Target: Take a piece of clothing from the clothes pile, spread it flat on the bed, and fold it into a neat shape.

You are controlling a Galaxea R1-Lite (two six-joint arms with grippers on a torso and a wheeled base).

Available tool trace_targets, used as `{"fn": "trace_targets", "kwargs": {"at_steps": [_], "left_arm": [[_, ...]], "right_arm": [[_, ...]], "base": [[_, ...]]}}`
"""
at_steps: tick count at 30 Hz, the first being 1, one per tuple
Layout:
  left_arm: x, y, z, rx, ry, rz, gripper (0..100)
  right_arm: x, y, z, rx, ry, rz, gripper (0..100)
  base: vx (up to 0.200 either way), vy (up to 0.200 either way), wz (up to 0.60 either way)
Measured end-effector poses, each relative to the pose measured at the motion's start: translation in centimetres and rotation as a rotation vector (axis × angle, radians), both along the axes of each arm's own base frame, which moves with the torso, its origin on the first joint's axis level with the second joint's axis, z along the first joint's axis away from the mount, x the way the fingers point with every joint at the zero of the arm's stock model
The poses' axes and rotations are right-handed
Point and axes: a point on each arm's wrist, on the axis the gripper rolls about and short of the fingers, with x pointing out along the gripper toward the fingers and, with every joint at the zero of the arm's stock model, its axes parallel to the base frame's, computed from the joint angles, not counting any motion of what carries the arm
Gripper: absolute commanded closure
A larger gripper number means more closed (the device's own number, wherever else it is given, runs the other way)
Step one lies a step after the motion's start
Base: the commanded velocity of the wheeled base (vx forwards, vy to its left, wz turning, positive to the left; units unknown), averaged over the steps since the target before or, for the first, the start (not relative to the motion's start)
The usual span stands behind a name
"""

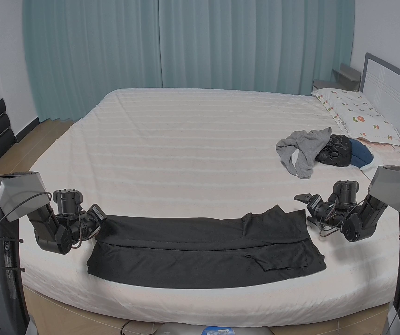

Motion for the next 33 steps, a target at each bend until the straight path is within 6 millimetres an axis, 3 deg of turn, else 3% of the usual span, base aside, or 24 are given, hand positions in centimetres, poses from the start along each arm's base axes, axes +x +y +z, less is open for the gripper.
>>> {"fn": "trace_targets", "kwargs": {"at_steps": [1, 2, 25, 26, 27, 28, 33], "left_arm": [[0.0, 0.0, 0.0, 0.002, 0.001, 0.004, 100], [0.0, 0.1, 0.0, 0.005, 0.001, 0.009, 100], [-0.5, 0.1, -0.3, 0.006, 0.016, 0.014, 100], [-0.5, 0.1, -0.3, 0.006, 0.017, 0.013, 100], [-0.5, 0.1, -0.3, 0.006, 0.017, 0.013, 100], [-0.5, 0.1, -0.3, 0.006, 0.018, 0.013, 0], [-0.5, 0.1, -0.2, 0.002, 0.019, 0.014, 0]], "right_arm": [[0.1, 0.0, -0.1, -0.001, -0.001, 0.0, 0], [0.2, 0.0, -0.2, -0.002, -0.001, 0.0, 100], [1.1, -0.1, -1.2, -0.046, -0.008, -0.078, 100], [1.0, -0.1, -1.2, -0.047, -0.007, -0.079, 0], [1.0, -0.2, -1.2, -0.047, -0.007, -0.08, 0], [1.0, -0.2, -1.2, -0.047, -0.007, -0.082, 0], [0.8, -0.2, -0.9, -0.047, -0.009, -0.081, 0]], "base": [[0.0, 0.0, 0.0], [0.0, 0.0, 0.0], [0.0, 0.0, 0.0], [0.0, 0.0, 0.0], [0.0, 0.0, 0.0], [0.0, 0.0, 0.0], [0.0, 0.0, 0.0]]}}
